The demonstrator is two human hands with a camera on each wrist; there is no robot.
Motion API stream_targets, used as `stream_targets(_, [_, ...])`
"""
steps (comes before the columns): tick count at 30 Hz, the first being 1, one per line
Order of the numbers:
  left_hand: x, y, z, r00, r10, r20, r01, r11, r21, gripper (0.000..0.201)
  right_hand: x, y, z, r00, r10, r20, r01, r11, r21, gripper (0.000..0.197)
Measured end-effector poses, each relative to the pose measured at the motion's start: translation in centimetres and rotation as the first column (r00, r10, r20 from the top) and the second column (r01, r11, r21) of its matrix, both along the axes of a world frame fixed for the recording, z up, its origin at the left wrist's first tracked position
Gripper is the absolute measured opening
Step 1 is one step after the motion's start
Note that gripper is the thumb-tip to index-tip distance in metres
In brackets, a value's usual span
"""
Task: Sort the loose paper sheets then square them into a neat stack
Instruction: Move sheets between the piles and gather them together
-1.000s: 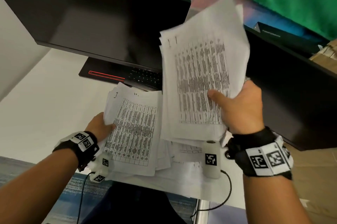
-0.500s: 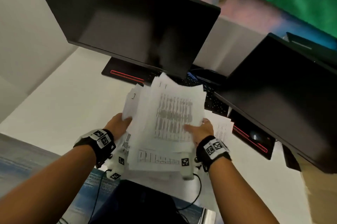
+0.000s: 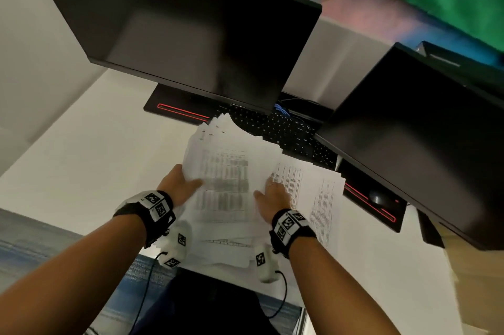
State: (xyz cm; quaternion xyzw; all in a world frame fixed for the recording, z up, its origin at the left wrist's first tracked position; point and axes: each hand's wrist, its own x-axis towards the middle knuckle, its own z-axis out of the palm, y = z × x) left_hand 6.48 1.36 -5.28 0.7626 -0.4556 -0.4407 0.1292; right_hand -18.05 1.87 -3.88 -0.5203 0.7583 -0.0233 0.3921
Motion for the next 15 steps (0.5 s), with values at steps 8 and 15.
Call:
stream_targets(8, [-0.2, -0.2, -0.4, 0.991, -0.027, 0.13, 0.032, 0.999, -0.037, 0.029, -7.9, 2.9, -1.1, 0.868, -0.436, -0.239, 0.438, 0.898, -0.047, 0.096])
stream_targets(15, [0.0, -0.1, -0.9, 0.988, -0.054, 0.147, 0.063, 0.996, -0.056, 0.029, -7.5, 2.0, -0.8, 0.824, -0.559, 0.09, 0.56, 0.828, 0.01, 0.041])
